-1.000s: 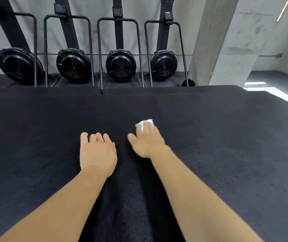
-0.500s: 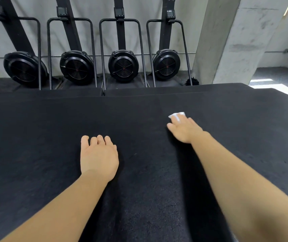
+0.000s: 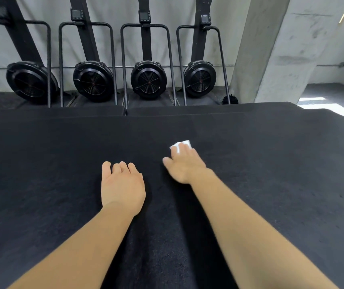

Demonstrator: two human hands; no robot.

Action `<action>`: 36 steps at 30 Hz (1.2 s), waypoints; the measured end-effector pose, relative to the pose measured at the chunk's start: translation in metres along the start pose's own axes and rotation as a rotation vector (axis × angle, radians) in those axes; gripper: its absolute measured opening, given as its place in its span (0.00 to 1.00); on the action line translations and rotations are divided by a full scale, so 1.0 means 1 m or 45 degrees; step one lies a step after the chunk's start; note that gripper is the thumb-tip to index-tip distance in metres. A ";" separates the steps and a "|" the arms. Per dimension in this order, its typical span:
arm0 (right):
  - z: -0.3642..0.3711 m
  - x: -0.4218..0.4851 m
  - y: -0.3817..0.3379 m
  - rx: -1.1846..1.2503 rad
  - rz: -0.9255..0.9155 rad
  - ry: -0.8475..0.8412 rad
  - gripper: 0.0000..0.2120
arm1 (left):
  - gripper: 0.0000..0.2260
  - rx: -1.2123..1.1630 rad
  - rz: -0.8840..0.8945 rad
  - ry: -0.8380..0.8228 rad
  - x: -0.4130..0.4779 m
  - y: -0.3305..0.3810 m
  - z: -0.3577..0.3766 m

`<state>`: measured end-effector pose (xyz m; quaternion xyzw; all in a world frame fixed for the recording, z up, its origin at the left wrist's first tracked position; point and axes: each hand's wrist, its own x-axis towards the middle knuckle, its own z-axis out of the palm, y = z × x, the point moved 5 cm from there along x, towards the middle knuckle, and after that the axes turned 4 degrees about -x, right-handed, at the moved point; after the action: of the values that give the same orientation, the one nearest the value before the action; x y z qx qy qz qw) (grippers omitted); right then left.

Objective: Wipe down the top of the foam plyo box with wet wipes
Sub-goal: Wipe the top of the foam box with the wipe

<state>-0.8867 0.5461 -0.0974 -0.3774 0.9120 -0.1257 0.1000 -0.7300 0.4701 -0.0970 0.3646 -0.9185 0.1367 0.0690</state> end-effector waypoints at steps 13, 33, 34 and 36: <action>-0.017 0.021 0.037 -0.044 -0.016 -0.053 0.24 | 0.16 0.002 0.018 0.003 0.000 0.002 -0.001; 0.007 0.010 -0.030 -0.016 -0.054 -0.112 0.30 | 0.13 0.047 0.034 -0.025 0.002 0.004 -0.002; 0.013 0.008 -0.043 -0.010 -0.109 -0.141 0.30 | 0.13 0.044 0.036 -0.033 0.002 0.004 -0.002; 0.020 0.005 -0.060 -0.020 -0.195 -0.196 0.29 | 0.13 0.029 0.043 -0.052 0.001 0.003 -0.002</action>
<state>-0.8448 0.4987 -0.0987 -0.4554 0.8710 -0.0966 0.1568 -0.7333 0.4723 -0.0955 0.3526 -0.9241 0.1408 0.0439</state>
